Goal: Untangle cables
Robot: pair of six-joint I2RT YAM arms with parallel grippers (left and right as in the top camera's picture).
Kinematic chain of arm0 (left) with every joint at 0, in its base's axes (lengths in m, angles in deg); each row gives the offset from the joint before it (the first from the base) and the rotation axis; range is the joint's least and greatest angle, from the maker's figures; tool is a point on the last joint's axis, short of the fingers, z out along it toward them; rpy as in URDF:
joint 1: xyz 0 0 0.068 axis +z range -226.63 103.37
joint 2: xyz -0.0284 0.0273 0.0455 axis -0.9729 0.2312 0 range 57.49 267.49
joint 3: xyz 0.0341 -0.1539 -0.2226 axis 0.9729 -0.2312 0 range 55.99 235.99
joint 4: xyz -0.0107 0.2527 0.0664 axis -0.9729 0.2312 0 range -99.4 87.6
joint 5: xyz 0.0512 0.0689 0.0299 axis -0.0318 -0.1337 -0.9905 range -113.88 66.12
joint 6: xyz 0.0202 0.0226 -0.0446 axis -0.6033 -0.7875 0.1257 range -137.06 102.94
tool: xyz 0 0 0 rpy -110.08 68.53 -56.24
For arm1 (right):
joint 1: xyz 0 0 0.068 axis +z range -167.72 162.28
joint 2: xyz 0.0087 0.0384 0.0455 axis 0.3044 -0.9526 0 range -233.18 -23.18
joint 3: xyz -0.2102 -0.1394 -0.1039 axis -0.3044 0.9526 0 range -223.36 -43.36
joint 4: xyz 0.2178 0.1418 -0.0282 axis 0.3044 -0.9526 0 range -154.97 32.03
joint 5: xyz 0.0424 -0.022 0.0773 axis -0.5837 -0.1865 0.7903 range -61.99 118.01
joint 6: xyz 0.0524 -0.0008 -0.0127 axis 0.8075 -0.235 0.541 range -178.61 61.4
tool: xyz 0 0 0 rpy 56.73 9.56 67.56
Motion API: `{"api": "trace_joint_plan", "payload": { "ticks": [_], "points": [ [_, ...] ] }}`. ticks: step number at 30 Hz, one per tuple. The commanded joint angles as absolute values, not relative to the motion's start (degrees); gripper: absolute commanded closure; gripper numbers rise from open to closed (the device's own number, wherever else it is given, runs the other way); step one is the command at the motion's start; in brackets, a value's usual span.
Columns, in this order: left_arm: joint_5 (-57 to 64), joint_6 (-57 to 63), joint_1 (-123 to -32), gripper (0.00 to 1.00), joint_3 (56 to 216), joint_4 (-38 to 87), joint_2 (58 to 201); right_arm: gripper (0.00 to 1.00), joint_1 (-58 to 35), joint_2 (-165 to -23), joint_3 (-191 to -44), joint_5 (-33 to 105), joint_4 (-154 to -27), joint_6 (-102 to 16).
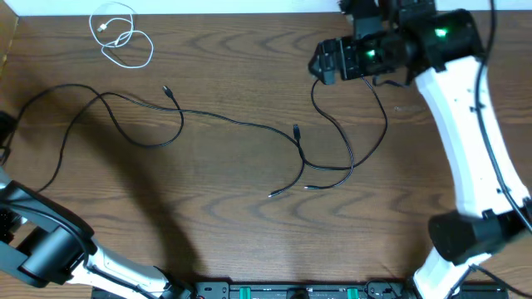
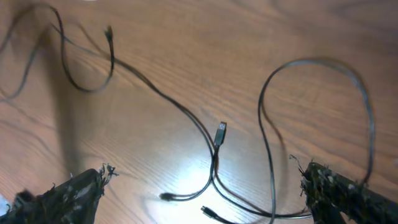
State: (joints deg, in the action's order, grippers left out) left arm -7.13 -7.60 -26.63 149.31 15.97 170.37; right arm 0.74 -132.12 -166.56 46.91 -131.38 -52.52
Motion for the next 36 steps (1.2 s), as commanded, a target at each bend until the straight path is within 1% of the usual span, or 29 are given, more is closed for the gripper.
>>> {"api": "trace_joint_plan", "payload": {
  "ticks": [1, 4, 5, 6, 7, 8, 9, 11, 14, 18, 19, 23, 26, 27, 30, 33, 36],
  "points": [
    [6.3, 0.6, -29.2, 0.32, 149.9, 18.1, 168.9, 0.01, 3.2, -136.1, -166.2, 51.7, -132.2, -59.1],
    [6.4, 2.3, -32.0, 0.33, 149.9, 23.5, 168.9, 0.01, 5.3, -139.7, -166.2, 52.6, -133.5, -62.6],
    [6.3, 2.3, -33.0, 0.33, 149.9, 25.2, 169.0, 0.04, 6.1, -141.0, -166.2, 52.1, -134.0, -63.3],
    [6.3, 2.3, -34.1, 0.33, 149.8, 26.5, 169.0, 0.1, 6.8, -142.2, -166.2, 51.5, -134.6, -63.7],
    [6.3, 2.3, -35.1, 0.33, 149.7, 27.6, 169.0, 0.19, 7.5, -143.5, -166.2, 50.7, -135.1, -63.6],
    [6.3, 2.3, -36.0, 0.33, 149.6, 28.3, 169.0, 0.24, 8.3, -144.6, -166.2, 50.2, -135.9, -63.6],
    [6.3, 2.3, -36.9, 0.32, 149.6, 29.2, 169.0, 0.26, 9.1, -146.0, -166.2, 49.6, -136.8, -63.6],
    [5.8, 2.3, -38.5, 0.32, 149.5, 30.3, 169.0, 0.25, 10.4, -147.7, -166.2, 48.4, -138.6, -64.4],
    [1.7, 2.3, -40.7, 0.32, 149.5, 30.4, 169.0, 0.2, 12.9, -149.9, -166.2, 46.4, -143.0, -70.4],
    [-4.0, 2.3, -41.7, 0.32, 149.5, 31.0, 169.0, 0.19, 15.8, -151.2, -166.1, 40.9, -146.2, -74.6],
    [-5.2, 2.4, -41.7, 0.2, 149.5, 31.3, 169.0, 0.19, 16.6, -151.5, -166.1, 39.5, -146.6, -75.5],
    [-8.5, 2.3, -41.6, 0.18, 149.5, 33.1, 169.0, 0.18, 19.0, -152.3, -164.0, 35.9, -147.1, -79.4],
    [-9.2, 2.3, -41.6, 0.09, 149.5, 33.5, 169.0, 0.26, 20.7, -152.6, -158.8, 32.1, -145.6, -82.3],
    [-9.2, 2.3, -41.6, 0.08, 149.5, 33.5, 169.0, 0.27, 21.2, -152.6, -156.4, 29.9, -143.9, -82.3],
    [-9.2, 2.3, -41.6, 0.07, 149.5, 33.4, 169.0, 0.3, 22.9, -152.6, -148.7, 23.2, -138.9, -84.2],
    [-9.2, 2.3, -41.6, 0.07, 149.5, 33.4, 169.0, 0.42, 24.3, -152.6, -144.0, 20.4, -135.6, -86.3],
    [-9.2, 2.3, -41.6, 0.07, 149.5, 33.4, 169.0, 0.43, 25.6, -152.5, -143.0, 21.0, -133.2, -86.6]
  ]
}}
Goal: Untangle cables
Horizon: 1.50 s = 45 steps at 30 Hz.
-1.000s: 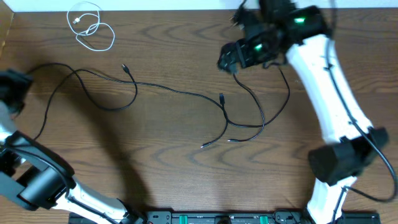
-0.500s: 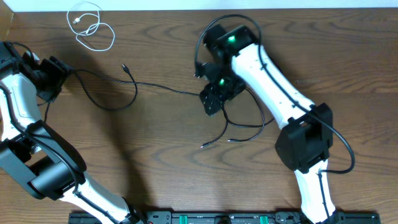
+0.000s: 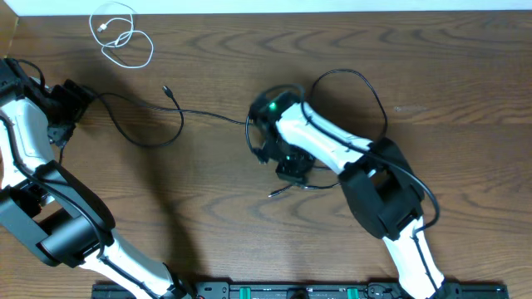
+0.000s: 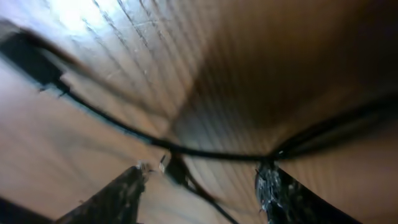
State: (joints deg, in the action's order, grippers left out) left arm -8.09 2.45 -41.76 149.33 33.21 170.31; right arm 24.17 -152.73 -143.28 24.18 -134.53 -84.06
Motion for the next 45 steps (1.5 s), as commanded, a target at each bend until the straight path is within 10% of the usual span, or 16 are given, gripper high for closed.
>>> {"api": "trace_joint_plan", "payload": {
  "ticks": [1, 34, 40, 42, 45],
  "points": [
    [-9.2, 2.3, -41.6, 0.07, 149.5, 33.4, 169.0, 0.42, 25.9, -152.5, -143.0, 21.1, -132.9, -87.1],
    [-10.1, 2.3, -41.6, 0.06, 149.5, 33.4, 169.0, 0.43, 30.6, -152.0, -138.4, 22.2, -121.8, -92.5],
    [-10.1, 2.3, -41.6, 0.06, 149.5, 33.4, 169.0, 0.7, 30.6, -152.0, -136.8, 22.3, -116.4, -89.8],
    [-10.1, 2.3, -41.6, 0.06, 149.5, 33.4, 169.0, 0.99, 30.7, -152.0, -136.8, 22.4, -115.1, -89.0],
    [-10.1, 2.3, -41.6, 0.06, 149.5, 33.4, 169.0, 0.99, 30.7, -152.0, -136.8, 22.4, -112.4, -86.4]
  ]
}}
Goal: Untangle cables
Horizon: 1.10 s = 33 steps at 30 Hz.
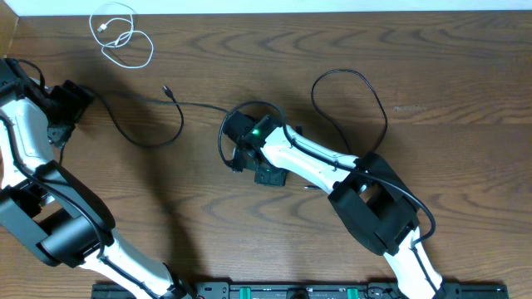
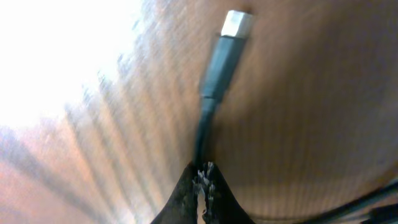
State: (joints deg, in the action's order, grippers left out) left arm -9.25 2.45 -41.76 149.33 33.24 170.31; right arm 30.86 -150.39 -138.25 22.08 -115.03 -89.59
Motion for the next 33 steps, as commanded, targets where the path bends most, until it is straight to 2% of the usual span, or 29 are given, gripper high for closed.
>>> {"api": "trace_joint_plan", "payload": {
  "ticks": [1, 7, 20, 25, 26, 27, 29, 31, 32, 33],
  "points": [
    [-10.1, 2.3, -41.6, 0.06, 149.5, 33.4, 169.0, 0.99, 30.7, -152.0, -136.9, 22.4, -110.9, -85.0],
    [-10.1, 2.3, -41.6, 0.06, 149.5, 33.4, 169.0, 0.99, 30.7, -152.0, -139.8, 25.4, -106.6, -81.1],
    [-10.1, 2.3, -41.6, 0.06, 149.5, 33.4, 169.0, 0.99, 30.6, -152.0, -165.3, 39.3, -105.5, -74.4],
    [-10.1, 2.3, -41.6, 0.06, 149.5, 33.4, 169.0, 0.99, 30.6, -152.0, -168.2, 40.8, -102.2, -70.9],
    [-10.1, 2.3, -41.6, 0.06, 149.5, 33.5, 169.0, 0.94, 30.5, -152.0, -168.2, 40.2, -102.4, -70.8],
    [-10.0, 2.3, -41.6, 0.06, 149.5, 33.6, 169.0, 0.84, 30.3, -152.0, -168.2, 39.7, -103.2, -70.8],
    [-9.4, 2.3, -41.6, 0.06, 149.5, 33.8, 169.0, 0.51, 29.6, -152.0, -168.0, 39.5, -104.8, -70.5],
    [-6.3, 2.3, -41.9, 0.06, 149.4, 33.6, 169.0, 0.11, 28.3, -152.0, -168.1, 39.5, -105.7, -67.7],
    [-4.5, 2.3, -42.0, 0.06, 149.2, 33.2, 169.0, 0.01, 27.6, -152.0, -168.0, 39.5, -105.9, -65.9],
    [-2.4, 2.1, -42.3, 0.06, 149.1, 32.9, 169.0, 0.01, 26.7, -152.0, -168.1, 39.5, -106.0, -63.4]
  ]
}}
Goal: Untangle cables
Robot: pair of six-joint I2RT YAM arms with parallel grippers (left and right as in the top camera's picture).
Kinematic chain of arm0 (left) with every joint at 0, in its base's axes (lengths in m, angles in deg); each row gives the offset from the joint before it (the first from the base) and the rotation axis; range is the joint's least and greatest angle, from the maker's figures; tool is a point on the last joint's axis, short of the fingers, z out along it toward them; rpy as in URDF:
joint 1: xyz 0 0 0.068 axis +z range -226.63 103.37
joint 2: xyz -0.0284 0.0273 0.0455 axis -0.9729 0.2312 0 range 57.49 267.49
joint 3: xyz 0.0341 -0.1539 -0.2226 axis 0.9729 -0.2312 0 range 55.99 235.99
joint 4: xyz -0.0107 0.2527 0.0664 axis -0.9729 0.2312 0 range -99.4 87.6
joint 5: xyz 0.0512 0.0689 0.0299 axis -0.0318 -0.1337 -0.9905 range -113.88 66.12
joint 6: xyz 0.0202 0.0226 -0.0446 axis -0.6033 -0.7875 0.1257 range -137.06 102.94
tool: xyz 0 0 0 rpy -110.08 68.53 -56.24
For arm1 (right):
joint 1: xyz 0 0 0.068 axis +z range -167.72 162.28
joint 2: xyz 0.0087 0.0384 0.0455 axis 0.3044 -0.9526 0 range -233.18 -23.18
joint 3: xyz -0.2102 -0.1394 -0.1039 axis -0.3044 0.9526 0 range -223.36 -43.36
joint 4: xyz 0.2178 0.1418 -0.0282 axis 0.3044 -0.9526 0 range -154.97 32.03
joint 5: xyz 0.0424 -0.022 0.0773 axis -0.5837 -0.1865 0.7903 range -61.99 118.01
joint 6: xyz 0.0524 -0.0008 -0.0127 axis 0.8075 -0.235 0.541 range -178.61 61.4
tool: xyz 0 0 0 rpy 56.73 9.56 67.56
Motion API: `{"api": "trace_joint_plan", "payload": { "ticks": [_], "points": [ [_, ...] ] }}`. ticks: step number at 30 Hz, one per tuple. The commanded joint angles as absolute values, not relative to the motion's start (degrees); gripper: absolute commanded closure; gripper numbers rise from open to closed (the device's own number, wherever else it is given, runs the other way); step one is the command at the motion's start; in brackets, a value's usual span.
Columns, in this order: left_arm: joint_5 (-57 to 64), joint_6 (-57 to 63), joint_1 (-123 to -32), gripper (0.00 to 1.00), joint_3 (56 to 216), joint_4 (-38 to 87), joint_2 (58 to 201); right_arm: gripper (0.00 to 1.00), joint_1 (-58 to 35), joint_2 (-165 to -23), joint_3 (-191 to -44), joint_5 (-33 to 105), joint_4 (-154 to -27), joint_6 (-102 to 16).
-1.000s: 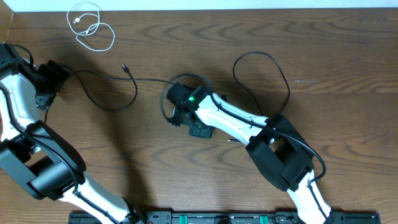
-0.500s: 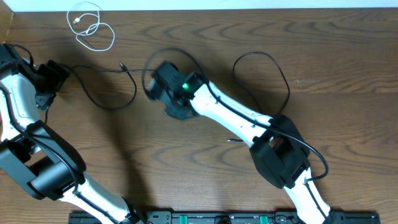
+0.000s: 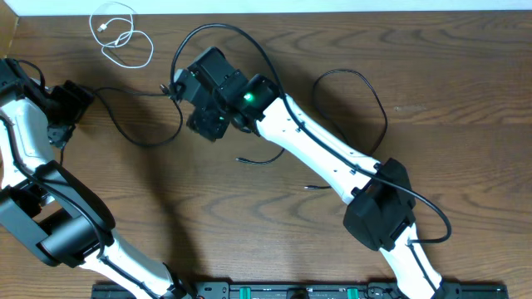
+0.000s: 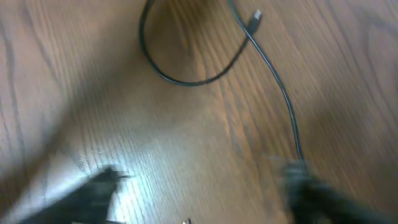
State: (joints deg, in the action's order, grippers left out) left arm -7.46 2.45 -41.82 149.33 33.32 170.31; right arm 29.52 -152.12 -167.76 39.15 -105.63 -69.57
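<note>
A long black cable arches from near my right gripper over the right arm. Another stretch of black cable loops at the right. Two loose ends lie on the table, one below the gripper and one further right. In the right wrist view my right gripper is blurred, its fingers wide apart. A black cable with a plug runs down to the right finger. My left gripper sits at the far left where the cable ends; its jaws are hidden.
A coiled white cable lies at the back left. The black cable makes a small loop between the two grippers. The right arm crosses the table from its base at the front right.
My right gripper was shut on the cable just behind a plug near the middle. Now it is open, further back and left, and the cable arches over the arm.
The right gripper was open, high at the back right, with the left arm low at the left. Then it was down over the crossing at the middle, and the left gripper at the cable's far-left end. It then shut behind a plug, and now stands open.
</note>
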Motion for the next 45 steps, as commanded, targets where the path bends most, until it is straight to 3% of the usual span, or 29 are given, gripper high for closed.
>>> {"api": "trace_joint_plan", "payload": {
  "ticks": [1, 6, 9, 14, 19, 35, 41, 45],
  "points": [
    [-0.8, 2.1, -42.8, 0.06, 149.0, 32.6, 169.0, 0.01, 25.6, -152.0, -168.1, 39.5, -106.0, -60.8],
    [-0.9, 1.5, -46.4, 0.1, 148.9, 31.8, 169.1, 0.01, 17.9, -152.0, -168.1, 39.7, -107.7, -49.2],
    [-2.7, 1.5, -48.8, 0.17, 148.8, 29.9, 169.2, 0.01, 13.8, -152.0, -168.1, 43.5, -110.2, -47.9],
    [-10.4, 3.9, -53.6, 0.19, 148.8, 25.6, 170.4, 0.01, 10.0, -152.0, -168.0, 52.3, -113.6, -47.9],
    [-18.2, 13.4, -57.4, 0.19, 148.8, 23.8, 174.4, 0.01, 9.7, -152.0, -168.0, 52.6, -116.5, -48.0],
    [-18.2, 22.1, -58.5, 0.2, 148.8, 16.1, 183.4, 0.01, 12.7, -152.0, -168.0, 51.9, -116.8, -54.9],
    [-18.6, 22.0, -58.4, 0.5, 148.8, 15.2, 184.6, 0.01, 12.6, -152.0, -168.0, 51.5, -117.0, -54.9],
    [-19.2, 22.0, -58.4, 0.55, 148.8, 14.0, 184.6, 0.01, 12.6, -152.0, -168.0, 50.4, -116.9, -55.1]
  ]
}}
